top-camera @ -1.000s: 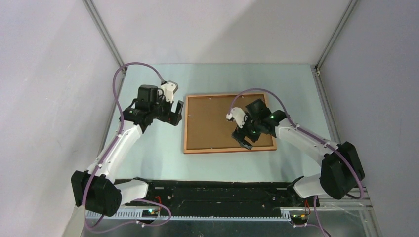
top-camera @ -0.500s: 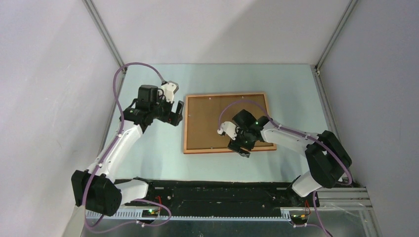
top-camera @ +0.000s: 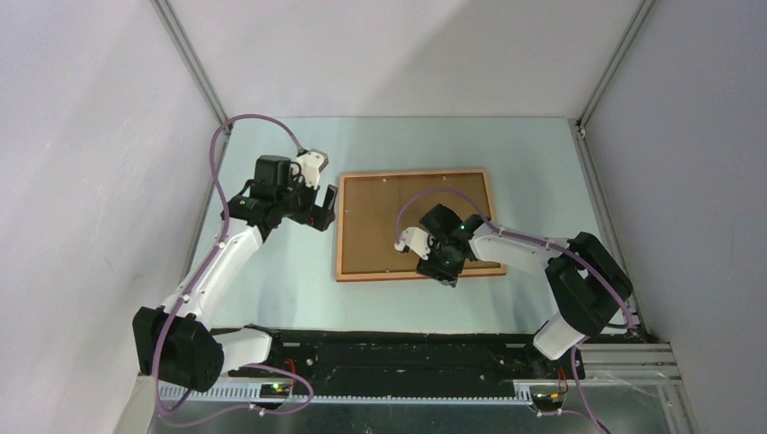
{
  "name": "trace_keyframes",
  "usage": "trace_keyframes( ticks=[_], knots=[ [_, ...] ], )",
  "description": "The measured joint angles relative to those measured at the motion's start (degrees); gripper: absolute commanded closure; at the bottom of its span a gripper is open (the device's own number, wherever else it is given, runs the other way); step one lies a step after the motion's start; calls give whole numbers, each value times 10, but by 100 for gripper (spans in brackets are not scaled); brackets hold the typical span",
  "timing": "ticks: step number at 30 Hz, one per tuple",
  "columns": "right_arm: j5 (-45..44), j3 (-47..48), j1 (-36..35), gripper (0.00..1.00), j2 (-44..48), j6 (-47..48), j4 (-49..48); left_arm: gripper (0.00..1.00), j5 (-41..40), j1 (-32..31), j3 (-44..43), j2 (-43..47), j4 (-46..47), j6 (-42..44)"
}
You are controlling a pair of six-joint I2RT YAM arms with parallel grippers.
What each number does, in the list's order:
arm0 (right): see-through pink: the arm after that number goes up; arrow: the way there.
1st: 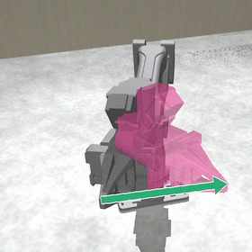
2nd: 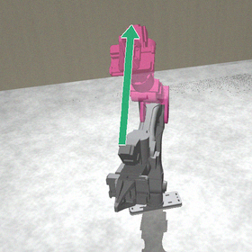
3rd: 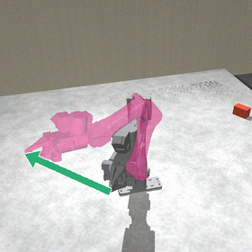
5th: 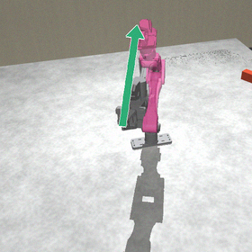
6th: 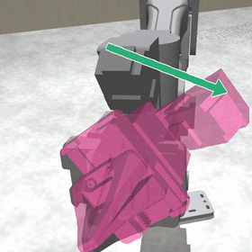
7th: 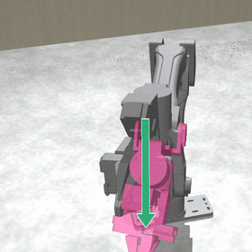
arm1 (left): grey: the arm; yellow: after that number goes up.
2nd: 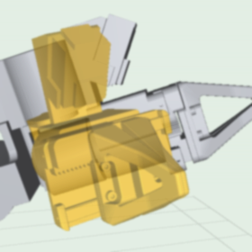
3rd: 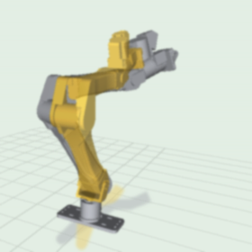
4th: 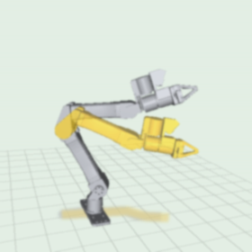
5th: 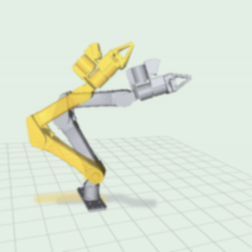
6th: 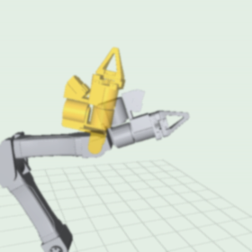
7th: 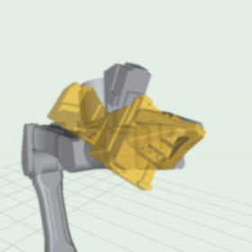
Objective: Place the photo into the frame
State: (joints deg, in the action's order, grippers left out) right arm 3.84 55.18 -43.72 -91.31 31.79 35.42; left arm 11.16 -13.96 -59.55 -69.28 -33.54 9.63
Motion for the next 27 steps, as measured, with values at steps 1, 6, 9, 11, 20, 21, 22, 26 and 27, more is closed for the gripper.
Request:
trace_keyframes(
  ticks=[1,6,9,11,20,21,22,26,27],
  knots=[
    [0,0,0,38,-2,0,-1,0,0,0,0,0,0,0],
    [-4,-1,-4,41,-11,0,-4,0,0,0,4,0,0,0],
    [-6,-1,-6,43,-12,0,-6,0,0,0,7,0,0,0],
    [-9,-1,-8,45,-14,0,-8,0,0,0,7,0,0,0],
    [-25,-3,-15,53,-19,0,-18,0,0,0,7,0,0,0],
    [-26,-3,-16,56,-19,0,-19,0,0,0,7,0,0,0],
    [-29,-4,-16,58,-20,-1,-20,0,0,0,7,0,0,0],
    [-33,-4,-17,72,-20,-1,-21,0,0,0,7,0,0,0],
    [-34,-4,-19,77,-20,0,-19,0,0,0,7,0,0,0]
  ],
)
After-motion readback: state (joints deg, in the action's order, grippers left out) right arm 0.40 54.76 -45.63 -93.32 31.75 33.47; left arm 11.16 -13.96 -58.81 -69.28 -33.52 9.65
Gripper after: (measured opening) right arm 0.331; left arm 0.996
